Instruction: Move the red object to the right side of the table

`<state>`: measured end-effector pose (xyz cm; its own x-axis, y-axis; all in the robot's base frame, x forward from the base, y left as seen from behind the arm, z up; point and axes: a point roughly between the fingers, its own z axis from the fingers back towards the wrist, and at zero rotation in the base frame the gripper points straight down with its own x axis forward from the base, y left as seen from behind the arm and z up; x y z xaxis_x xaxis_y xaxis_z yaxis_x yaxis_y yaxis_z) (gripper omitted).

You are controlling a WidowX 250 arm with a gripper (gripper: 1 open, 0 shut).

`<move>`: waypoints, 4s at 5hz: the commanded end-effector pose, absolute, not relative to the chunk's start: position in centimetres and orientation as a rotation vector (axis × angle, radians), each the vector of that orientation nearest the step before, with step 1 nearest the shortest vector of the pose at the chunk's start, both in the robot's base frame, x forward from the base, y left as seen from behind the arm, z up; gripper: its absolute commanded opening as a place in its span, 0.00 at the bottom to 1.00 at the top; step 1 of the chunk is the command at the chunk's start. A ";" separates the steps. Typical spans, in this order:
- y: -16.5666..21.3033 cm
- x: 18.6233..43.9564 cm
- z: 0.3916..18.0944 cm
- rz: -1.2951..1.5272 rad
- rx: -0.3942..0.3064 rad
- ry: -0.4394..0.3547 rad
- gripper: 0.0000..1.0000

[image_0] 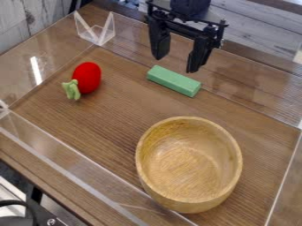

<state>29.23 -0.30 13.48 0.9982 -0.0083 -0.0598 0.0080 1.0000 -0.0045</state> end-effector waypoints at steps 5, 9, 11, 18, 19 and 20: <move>15.0 26.7 13.7 0.173 0.046 0.059 1.00; 16.2 26.4 8.9 0.135 0.046 0.057 1.00; 16.4 27.7 8.4 0.074 0.067 0.039 1.00; 16.5 28.9 6.4 0.114 0.096 0.066 1.00; 16.8 29.6 7.8 0.112 0.091 0.063 1.00; 17.0 30.1 8.7 0.109 0.082 0.059 1.00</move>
<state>29.27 16.46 6.46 0.9864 0.1083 -0.1240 -0.1019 0.9931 0.0574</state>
